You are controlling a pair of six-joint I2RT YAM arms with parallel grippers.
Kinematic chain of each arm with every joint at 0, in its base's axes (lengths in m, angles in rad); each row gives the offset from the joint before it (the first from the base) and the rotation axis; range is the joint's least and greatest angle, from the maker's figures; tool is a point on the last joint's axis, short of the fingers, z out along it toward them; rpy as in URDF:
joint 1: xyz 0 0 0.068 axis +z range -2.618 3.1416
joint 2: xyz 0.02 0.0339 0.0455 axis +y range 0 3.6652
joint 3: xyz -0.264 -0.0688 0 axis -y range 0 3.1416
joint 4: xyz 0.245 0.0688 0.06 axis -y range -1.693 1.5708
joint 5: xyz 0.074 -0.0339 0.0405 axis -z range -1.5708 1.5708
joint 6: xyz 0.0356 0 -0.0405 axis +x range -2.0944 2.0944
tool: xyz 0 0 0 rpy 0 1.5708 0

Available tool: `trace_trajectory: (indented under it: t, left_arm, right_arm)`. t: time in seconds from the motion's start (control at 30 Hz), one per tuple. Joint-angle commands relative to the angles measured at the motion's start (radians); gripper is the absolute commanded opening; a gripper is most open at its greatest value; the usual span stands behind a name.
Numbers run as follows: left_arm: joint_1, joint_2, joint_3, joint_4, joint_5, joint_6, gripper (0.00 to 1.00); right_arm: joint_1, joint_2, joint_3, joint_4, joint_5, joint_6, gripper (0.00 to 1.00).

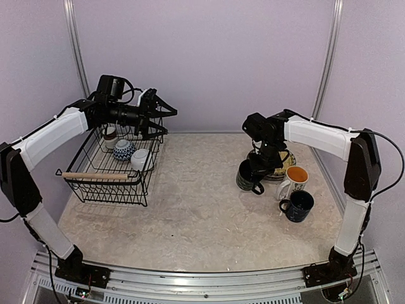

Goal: Unload the mixed dishes from the dish rack
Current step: Place the cup at the center of the board.

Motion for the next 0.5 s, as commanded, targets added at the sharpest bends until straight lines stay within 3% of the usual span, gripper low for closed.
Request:
trace_trajectory:
  t: [0.0,0.23,0.47]
  left_arm:
    - [0.000,-0.028,0.016,-0.016,-0.006,0.019,0.99]
    - [0.000,-0.022,0.013,-0.007,0.010,0.007,0.99]
    - [-0.003,-0.023,0.011,-0.004,0.018,0.003,0.99]
  right_arm:
    - [-0.015,0.083,0.086,-0.112,0.001,-0.028,0.00]
    - [-0.030,0.147,0.132,-0.146,0.013,-0.049,0.00]
    - [-0.069,0.154,0.077,-0.124,0.011,-0.074,0.00]
